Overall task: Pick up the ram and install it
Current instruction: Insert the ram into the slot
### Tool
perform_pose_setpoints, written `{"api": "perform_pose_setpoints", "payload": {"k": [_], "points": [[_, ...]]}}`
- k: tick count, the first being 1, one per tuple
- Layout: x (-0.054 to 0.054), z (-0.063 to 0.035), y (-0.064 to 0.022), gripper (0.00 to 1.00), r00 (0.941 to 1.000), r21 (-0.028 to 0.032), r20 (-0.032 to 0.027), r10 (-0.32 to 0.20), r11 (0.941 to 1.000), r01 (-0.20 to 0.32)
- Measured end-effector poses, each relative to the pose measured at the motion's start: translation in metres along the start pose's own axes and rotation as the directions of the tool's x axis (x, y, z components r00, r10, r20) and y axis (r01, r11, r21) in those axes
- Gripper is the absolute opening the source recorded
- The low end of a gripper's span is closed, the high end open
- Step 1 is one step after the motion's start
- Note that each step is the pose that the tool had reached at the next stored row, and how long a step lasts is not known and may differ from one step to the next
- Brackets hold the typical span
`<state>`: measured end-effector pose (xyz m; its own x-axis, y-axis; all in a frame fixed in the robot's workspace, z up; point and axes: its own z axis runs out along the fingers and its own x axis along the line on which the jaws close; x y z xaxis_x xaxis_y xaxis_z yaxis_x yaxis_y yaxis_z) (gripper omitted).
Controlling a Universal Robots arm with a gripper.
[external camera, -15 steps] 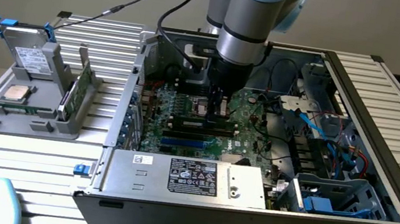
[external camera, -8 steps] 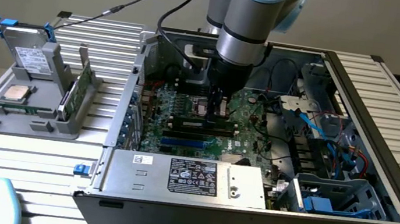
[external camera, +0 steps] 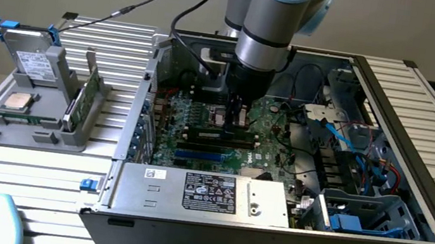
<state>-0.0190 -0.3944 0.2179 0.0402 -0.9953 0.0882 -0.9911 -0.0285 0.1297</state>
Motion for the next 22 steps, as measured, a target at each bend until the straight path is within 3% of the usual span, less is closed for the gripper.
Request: {"api": "perform_pose_setpoints", "payload": {"k": [5, 22], "points": [[0.0001, -0.0006, 0.0001, 0.14, 1.0000, -0.0010, -0.0004, 0.003, 1.0000, -0.003], [0.0000, 0.0011, -0.0007, 0.14, 0.9998, -0.0022, -0.0150, 0.011, 0.9999, -0.011]]}}
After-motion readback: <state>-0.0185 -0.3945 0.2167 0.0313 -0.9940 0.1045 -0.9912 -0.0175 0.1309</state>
